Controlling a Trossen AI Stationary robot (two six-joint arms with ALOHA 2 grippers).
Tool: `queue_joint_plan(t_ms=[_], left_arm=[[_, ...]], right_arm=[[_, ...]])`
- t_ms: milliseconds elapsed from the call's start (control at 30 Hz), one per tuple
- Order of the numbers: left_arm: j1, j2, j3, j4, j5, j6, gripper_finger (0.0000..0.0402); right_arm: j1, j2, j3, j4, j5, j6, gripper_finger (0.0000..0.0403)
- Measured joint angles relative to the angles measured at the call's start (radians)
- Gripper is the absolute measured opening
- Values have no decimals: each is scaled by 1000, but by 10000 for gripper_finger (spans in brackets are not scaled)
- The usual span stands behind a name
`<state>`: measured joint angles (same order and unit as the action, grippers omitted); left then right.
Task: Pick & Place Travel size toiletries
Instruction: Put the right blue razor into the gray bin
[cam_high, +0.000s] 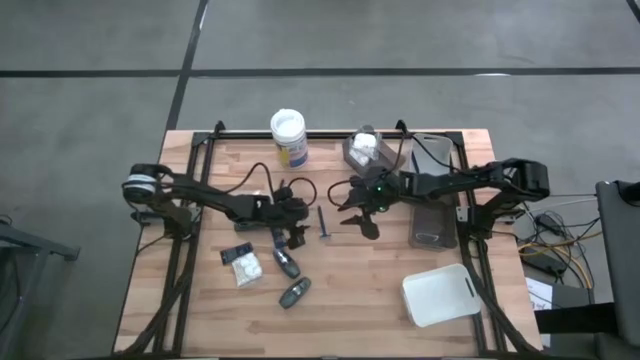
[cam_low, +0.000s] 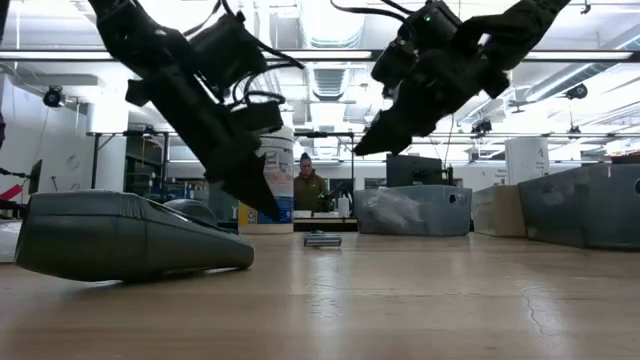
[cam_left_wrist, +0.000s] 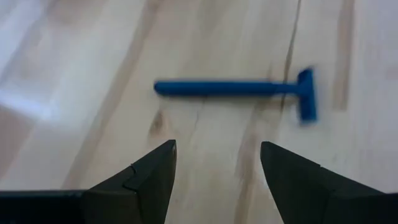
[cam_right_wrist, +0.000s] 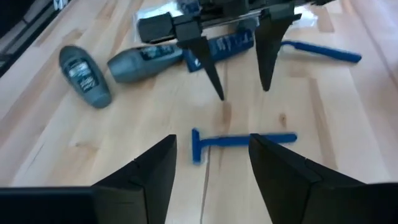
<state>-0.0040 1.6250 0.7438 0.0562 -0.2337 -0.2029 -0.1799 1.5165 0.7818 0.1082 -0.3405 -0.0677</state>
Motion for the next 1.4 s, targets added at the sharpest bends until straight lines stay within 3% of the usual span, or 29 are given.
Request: queue_joint_plan(t_ms=[267,967,1200,1400], left_arm=[[2,121,26,104,63,-1,238],[31,429,405,131,79,144,238],[31,298,408,-92,81,191,238],[31,68,263,-250,59,175,238]], right_arm=[[-3,-97,1,-105,1,-58,193],[-4,-150,0,-186,1,-67,128],[-4,-143,0,-193,0,-65,105],[-3,-123,0,-100,0,-5,84]])
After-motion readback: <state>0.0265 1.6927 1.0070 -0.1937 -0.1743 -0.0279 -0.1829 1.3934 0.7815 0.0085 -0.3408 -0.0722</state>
